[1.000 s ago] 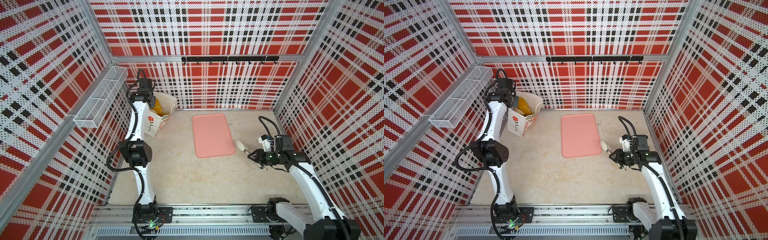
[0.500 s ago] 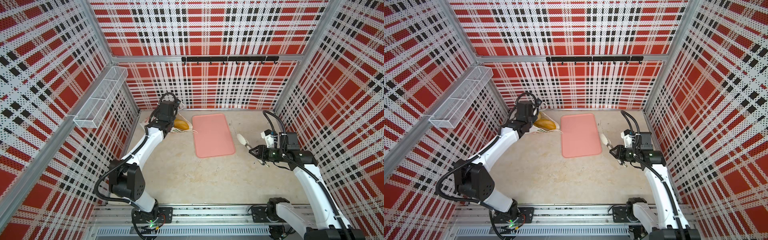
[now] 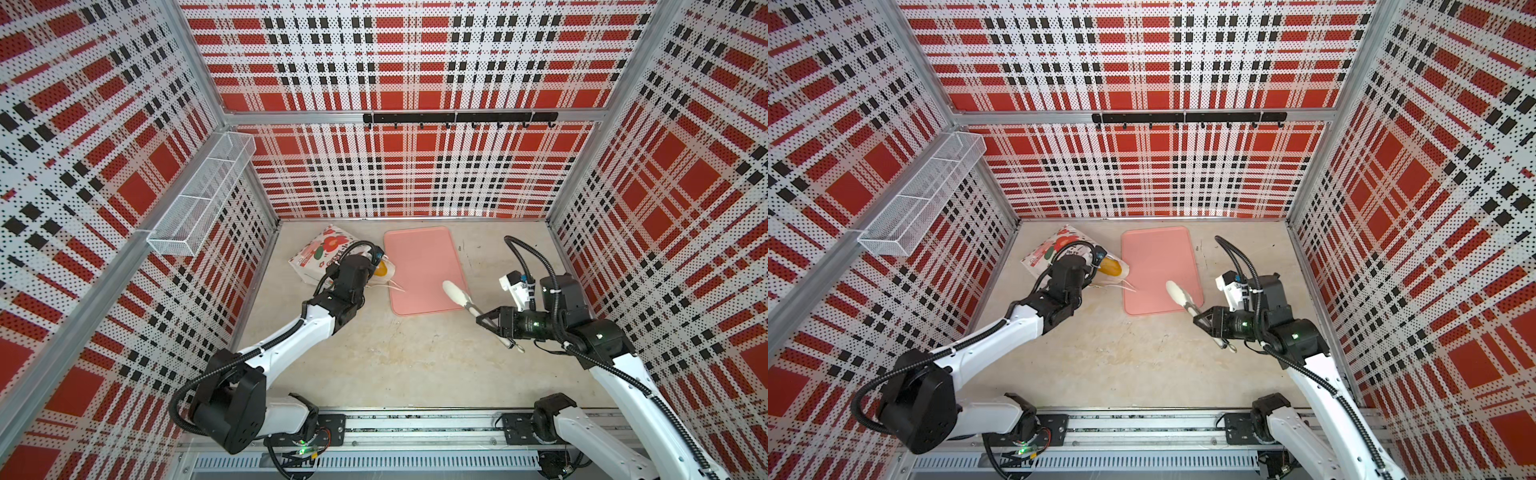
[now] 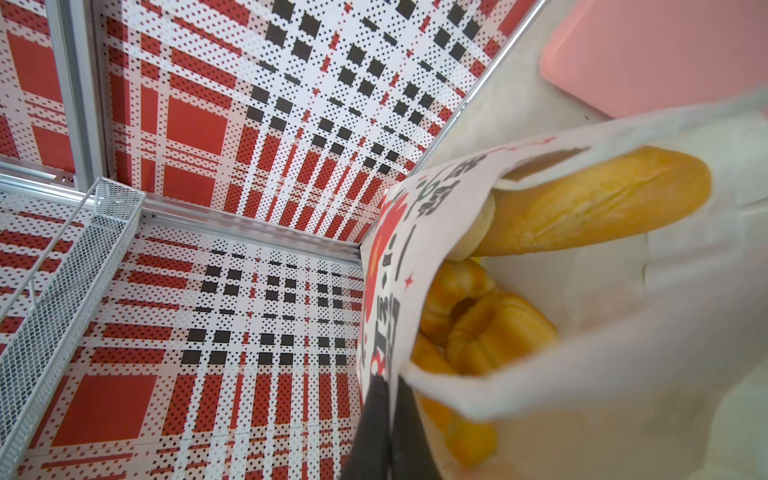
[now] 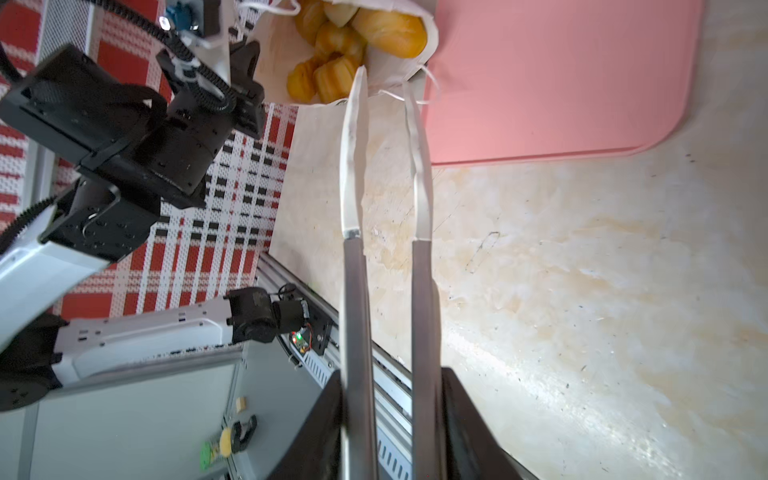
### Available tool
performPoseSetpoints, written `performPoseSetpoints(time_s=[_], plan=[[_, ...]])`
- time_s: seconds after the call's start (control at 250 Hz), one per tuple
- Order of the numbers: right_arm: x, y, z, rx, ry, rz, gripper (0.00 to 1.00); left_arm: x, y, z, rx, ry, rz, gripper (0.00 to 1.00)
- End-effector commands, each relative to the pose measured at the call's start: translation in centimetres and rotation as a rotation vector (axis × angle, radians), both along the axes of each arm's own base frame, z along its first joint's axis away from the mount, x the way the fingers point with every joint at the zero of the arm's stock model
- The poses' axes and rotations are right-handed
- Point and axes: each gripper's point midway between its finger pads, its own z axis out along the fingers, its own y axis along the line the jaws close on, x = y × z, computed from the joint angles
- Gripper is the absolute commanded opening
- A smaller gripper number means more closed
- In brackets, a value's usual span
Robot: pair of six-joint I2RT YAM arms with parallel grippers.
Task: Take the fake bread out of the paper bag
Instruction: 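Tip the paper bag onto its side toward the pink tray with the left gripper, then move the right gripper's tongs to the bag mouth while the left gripper holds the bag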
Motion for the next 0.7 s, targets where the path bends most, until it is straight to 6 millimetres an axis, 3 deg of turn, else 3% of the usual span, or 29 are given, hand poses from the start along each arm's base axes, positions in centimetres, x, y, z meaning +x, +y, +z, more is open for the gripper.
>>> performPoseSetpoints(time_s=[0.0, 0.192, 0.348, 0.696], plan=[[1.4, 2.7, 0.5, 0.055, -0.036, 0.009, 0.37, -0.5, 1.0, 2.2, -0.01, -0.094, 0.04, 0.0], [2.4, 7.4, -1.3, 0.066, -0.018, 0.088, 0.37, -2.0, 2.9, 1.9, -0.051, -0.109, 0.059, 0.0], [3.5, 11.3, -1.7, 0.075, -0.051, 0.182, 0.37, -3.5, 1.8, 0.4, -0.11, -0.077, -0.033, 0.0], [7.1, 15.3, -4.4, -0.103, -0.353, 0.415, 0.37, -3.9, 0.1, -1.8, -0.191, 0.007, -0.089, 0.0]])
